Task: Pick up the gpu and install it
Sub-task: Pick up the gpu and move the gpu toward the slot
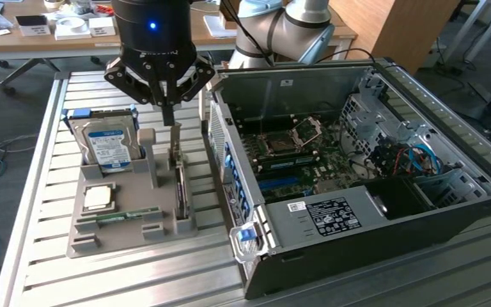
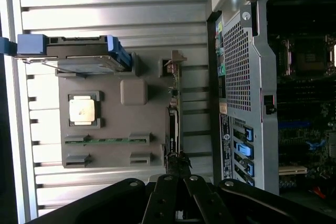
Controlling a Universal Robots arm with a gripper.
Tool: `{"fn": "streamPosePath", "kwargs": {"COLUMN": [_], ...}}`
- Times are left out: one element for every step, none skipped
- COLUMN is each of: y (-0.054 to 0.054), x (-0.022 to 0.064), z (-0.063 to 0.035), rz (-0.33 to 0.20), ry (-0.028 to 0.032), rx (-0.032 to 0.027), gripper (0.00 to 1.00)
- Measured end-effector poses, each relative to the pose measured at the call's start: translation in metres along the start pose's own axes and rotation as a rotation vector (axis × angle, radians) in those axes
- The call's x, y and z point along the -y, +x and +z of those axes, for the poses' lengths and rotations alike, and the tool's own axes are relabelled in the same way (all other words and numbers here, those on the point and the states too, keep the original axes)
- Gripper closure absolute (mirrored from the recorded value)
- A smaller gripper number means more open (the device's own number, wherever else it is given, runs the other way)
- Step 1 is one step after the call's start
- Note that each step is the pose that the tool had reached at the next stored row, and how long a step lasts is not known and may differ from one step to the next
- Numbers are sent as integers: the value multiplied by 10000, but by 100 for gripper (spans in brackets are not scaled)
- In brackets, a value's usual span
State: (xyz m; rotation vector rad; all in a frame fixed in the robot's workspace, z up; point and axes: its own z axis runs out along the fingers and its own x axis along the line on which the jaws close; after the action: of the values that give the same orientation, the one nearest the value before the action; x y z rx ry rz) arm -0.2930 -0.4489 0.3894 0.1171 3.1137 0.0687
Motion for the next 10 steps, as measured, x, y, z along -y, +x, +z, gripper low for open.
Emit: {"fn": "streamPosePath", "kwargs": {"y": [0,0,0,0,0,0,0,0,0,0], "x": [0,0,0,0,0,0,0,0,0,0], "z": [0,0,0,0,0,0,0,0,0,0], "rz": [0,0,0,0,0,0,-1,0,0,0], "ry": [-1,0,0,0,-1,0,-1,0,-1,-1], "rx": [0,0,0,0,0,0,0,0,0,0], "gripper": [89,89,89,89,89,89,89,89,89,89]}}
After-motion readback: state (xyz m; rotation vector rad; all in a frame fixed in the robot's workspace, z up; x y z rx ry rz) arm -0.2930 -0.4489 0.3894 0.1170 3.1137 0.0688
